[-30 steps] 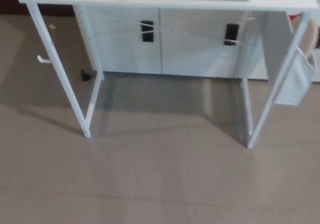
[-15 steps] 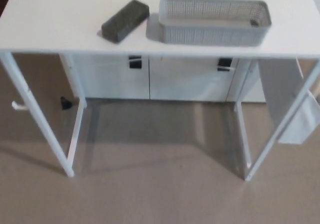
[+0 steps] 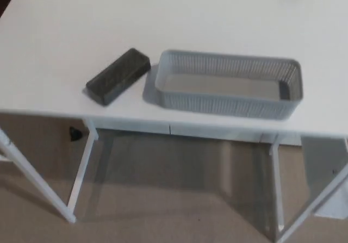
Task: The robot walks towards a desk on which an eraser is kept on the left hand side and a container is kept on the right hand side. The robot picks up the eraser using its left hand and places it in the container.
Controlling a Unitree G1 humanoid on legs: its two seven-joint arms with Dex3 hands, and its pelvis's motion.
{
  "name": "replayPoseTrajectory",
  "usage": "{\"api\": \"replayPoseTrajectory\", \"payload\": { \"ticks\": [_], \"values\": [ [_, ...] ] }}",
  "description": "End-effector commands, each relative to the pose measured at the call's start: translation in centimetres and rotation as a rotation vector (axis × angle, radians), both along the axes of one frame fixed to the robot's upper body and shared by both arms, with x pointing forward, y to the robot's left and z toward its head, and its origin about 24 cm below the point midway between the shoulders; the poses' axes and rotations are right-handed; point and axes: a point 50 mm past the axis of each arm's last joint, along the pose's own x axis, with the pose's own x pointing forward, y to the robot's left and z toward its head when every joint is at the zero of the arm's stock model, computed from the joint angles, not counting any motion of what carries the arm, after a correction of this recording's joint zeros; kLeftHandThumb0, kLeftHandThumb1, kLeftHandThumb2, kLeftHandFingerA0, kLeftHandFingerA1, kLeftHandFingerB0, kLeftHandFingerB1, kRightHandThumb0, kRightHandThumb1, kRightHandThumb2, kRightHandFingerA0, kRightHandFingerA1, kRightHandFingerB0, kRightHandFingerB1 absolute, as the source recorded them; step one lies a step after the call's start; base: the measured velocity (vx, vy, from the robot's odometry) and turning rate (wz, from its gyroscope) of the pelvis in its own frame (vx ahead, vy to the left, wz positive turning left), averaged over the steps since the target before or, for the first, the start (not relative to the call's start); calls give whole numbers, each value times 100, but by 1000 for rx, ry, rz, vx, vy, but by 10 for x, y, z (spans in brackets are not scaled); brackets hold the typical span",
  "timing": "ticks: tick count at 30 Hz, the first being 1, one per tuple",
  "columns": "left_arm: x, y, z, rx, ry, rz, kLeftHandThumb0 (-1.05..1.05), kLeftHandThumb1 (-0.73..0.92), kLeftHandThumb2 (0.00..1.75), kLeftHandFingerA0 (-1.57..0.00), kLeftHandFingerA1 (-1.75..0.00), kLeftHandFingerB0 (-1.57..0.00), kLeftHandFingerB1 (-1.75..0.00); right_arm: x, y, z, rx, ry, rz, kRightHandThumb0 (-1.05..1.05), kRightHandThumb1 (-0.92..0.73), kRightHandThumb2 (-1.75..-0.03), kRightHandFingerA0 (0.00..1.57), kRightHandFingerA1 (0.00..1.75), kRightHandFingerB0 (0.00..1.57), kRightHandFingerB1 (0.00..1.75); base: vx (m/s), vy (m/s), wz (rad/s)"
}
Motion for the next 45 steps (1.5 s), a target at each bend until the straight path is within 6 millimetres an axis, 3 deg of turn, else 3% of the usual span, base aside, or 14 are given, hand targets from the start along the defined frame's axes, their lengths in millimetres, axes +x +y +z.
{"api": "replayPoseTrajectory", "payload": {
  "ticks": [1, 13, 26, 27, 31, 32, 39, 40, 41, 45],
  "values": [
    [0, 5, 4, 35, -23, -27, -38, 53, 56, -42, -42, -29, -30, -3, -2, 0, -20, -1, 14, -21, -45, -89, 44, 63, 19, 51, 183, -7, -4],
    [0, 5, 4, 23, -20, -16, -33, 54, 56, -39, -41, -28, -30, -3, -2, -1, -17, 8, 0, -19, -46, -90, 43, 62, 19, 51, 170, 148, -4],
    [0, 5, 5, 33, -24, -32, -36, 53, 56, -40, -42, -28, -30, -2, -2, -2, -22, 10, 26, -22, -44, -89, 44, 64, 19, 51, 102, -48, 4],
    [0, 4, 6, 37, -25, -35, -35, 54, 56, -40, -42, -28, -30, -2, -2, -2, -22, 11, 26, -26, -62, -58, 51, 51, 30, 38, 83, -105, -5],
    [1, 4, 6, 37, -28, -30, -33, 54, 56, -41, -42, -29, -30, -1, -2, -2, -34, 16, 18, -25, -61, -57, 53, 50, 32, 38, 24, -29, -4],
    [1, 4, 5, 41, -26, -33, -33, 54, 56, -43, -42, -29, -30, -1, -2, -2, -24, 18, 14, -21, -45, -89, 44, 63, 19, 51, -3, 43, -10],
    [1, 5, 5, 39, -21, -29, -33, 54, 56, -43, -41, -29, -30, -2, -2, -2, -14, 12, 26, -22, -43, -88, 43, 63, 18, 51, 3, 223, -10],
    [1, 4, 5, 38, -21, -28, -33, 54, 56, -43, -41, -29, -30, -1, -2, -2, -19, 12, 31, -27, -61, -58, 51, 51, 30, 38, -15, 220, 29],
    [2, 4, 5, 36, -21, -32, -35, 54, 56, -42, -42, -28, -30, -1, -2, -2, -23, 12, 35, -22, -43, -88, 45, 64, 18, 51, 5, 140, 1],
    [2, 5, 5, 42, -21, -32, -33, 54, 56, -43, -42, -30, -30, -1, -1, -2, -26, 13, 33, -22, -44, -89, 45, 63, 19, 51, 45, 12, 9]
  ]
}}
